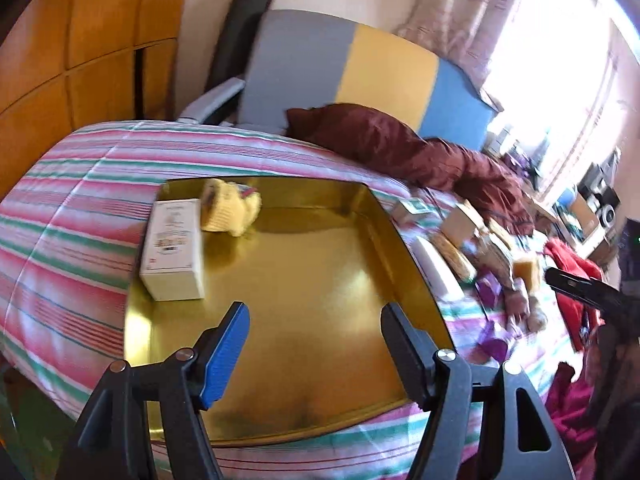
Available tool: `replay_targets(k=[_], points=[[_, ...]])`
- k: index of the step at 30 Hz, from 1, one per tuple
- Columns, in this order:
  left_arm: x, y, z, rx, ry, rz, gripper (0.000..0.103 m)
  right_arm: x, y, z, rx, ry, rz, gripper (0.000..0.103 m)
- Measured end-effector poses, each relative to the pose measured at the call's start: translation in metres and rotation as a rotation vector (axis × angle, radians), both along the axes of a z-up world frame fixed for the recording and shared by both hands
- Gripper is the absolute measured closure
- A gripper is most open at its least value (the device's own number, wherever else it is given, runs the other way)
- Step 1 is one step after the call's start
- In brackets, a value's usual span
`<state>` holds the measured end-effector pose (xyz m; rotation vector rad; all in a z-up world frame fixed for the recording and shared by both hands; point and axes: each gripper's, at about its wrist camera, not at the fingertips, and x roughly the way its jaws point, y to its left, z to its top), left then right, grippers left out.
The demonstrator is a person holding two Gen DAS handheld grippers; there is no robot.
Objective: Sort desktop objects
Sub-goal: 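Grasp the purple snack packet with the right gripper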
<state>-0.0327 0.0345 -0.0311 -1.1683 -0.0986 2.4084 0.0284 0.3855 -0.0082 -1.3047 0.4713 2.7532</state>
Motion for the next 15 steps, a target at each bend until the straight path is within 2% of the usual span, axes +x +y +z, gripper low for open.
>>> replay_targets(k=[1, 4, 6, 10, 15], points=[[0.001, 0.005, 0.000, -0.008, 0.001, -0.017, 0.034, -0.002, 0.005, -0.005, 0.015, -0.044, 0.016, 0.027], [0.004, 0.019, -0.001, -0.024, -0.006, -0.056, 0.034, -0.004, 0.007, -0.022, 0.065, -0.133, 0.098, 0.027], [0.005, 0.028, -0.002, -0.031, -0.017, -0.078, 0.034, -0.003, 0.005, -0.034, 0.063, -0.171, 0.162, 0.027], [0.003, 0.041, -0.004, -0.031, -0.061, -0.108, 0.034, -0.002, -0.014, -0.051, 0.098, -0.217, 0.282, 0.027], [0.004, 0.067, 0.000, -0.059, -0.060, -0.161, 0.034, -0.011, -0.022, -0.075, 0.167, -0.286, 0.318, 0.037]])
